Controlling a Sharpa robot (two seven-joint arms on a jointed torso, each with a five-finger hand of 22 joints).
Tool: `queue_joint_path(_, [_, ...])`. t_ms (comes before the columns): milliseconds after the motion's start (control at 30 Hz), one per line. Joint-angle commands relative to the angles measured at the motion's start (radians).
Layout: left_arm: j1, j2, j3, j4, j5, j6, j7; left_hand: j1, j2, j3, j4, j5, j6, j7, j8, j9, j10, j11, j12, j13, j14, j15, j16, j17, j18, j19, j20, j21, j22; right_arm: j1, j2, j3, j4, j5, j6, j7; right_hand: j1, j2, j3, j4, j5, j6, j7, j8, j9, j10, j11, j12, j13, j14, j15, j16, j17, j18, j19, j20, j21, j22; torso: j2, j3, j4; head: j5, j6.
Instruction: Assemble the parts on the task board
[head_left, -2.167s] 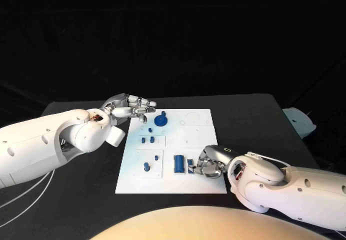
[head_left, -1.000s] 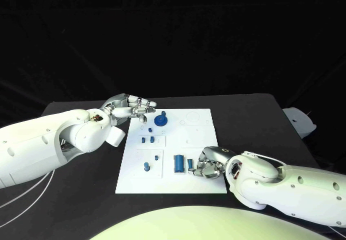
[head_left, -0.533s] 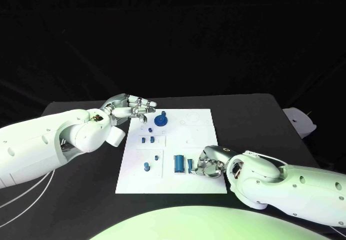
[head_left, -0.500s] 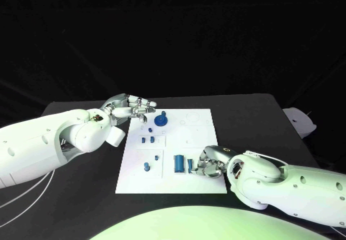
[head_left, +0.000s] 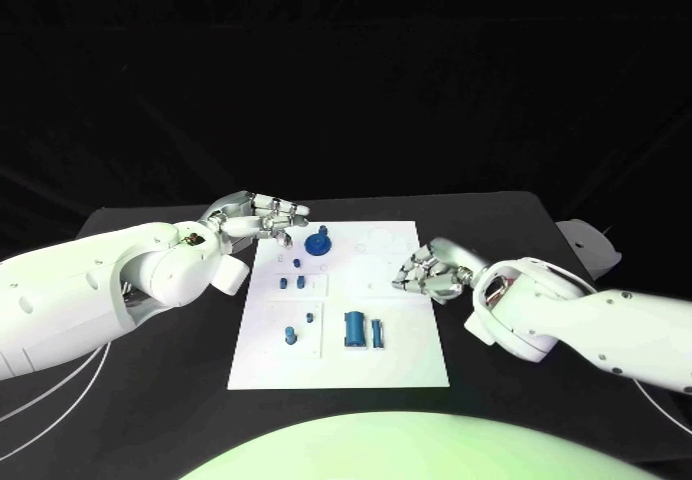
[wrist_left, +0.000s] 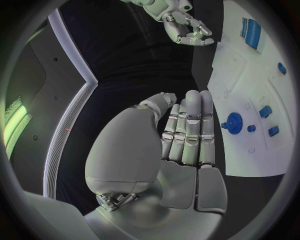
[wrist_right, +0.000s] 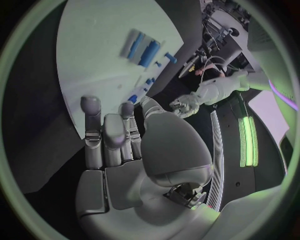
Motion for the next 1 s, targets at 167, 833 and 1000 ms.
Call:
queue_joint_path(167, [-0.002, 0.065, -0.003, -0.097, 0.159, -0.029, 0.109, -0.029, -0.004, -0.011, 0.040, -0.002, -0.002, -0.010, 0.020, 0.002, -0.005, 0.005, -0.012, -0.022, -0.144, 0.026, -0.241, -0.108, 0.005, -0.115, 0.036, -0.189, -0.108, 0.054, 0.074, 0.000, -0.223, 0.666, 0.045, 0.425, 0.095, -0.004, 0.037, -0.024, -0.104, -0.047, 0.050, -0.047, -0.057, -0.086, 0.055, -0.290, -0.321, -0.191, 0.062, -0.499, -0.348, 0.008, -0.146, 0.062, -0.291, -0.208, -0.040, -0.0253, -0.0045, -0.004, 0.039])
queue_joint_path(833, [-0.024, 0.222, -0.003, -0.340, 0.279, -0.083, 0.197, -0.477, 0.069, -0.234, 0.019, -0.150, -0.353, -0.109, -0.114, -0.067, -0.336, 0.008, -0.337, -0.094, -0.503, 0.071, -0.909, -0.325, -0.069, -0.417, 0.058, -0.848, -0.554, 0.095, 0.270, 0.013, -0.594, 0.859, 0.095, 0.542, -0.378, 0.025, 0.013, -0.103, -0.203, -0.323, 0.015, -0.209, -0.300, -0.375, 0.063, -0.571, -0.911, -0.606, 0.117, -1.061, -0.783, -0.051, -0.592, 0.098, -0.532, -0.882, -0.071, -0.0231, 0.0013, 0.011, 0.147])
queue_joint_path(1000, [-0.027, 0.213, -0.001, -0.308, 0.271, -0.128, 0.213, -0.634, 0.084, -0.259, 0.000, -0.201, -0.458, -0.124, -0.114, -0.067, -0.445, -0.015, -0.337, -0.094, -0.603, 0.051, -0.984, -0.325, -0.084, -0.494, 0.027, -0.870, -0.554, 0.086, 0.258, 0.024, -0.549, 0.880, 0.054, 0.561, -0.538, 0.025, -0.062, -0.183, -0.223, -0.432, -0.007, -0.209, -0.321, -0.498, 0.046, -0.641, -0.927, -0.730, 0.103, -1.061, -0.803, -0.062, -0.687, 0.069, -0.532, -0.944, -0.058, -0.0170, 0.0103, 0.014, 0.169])
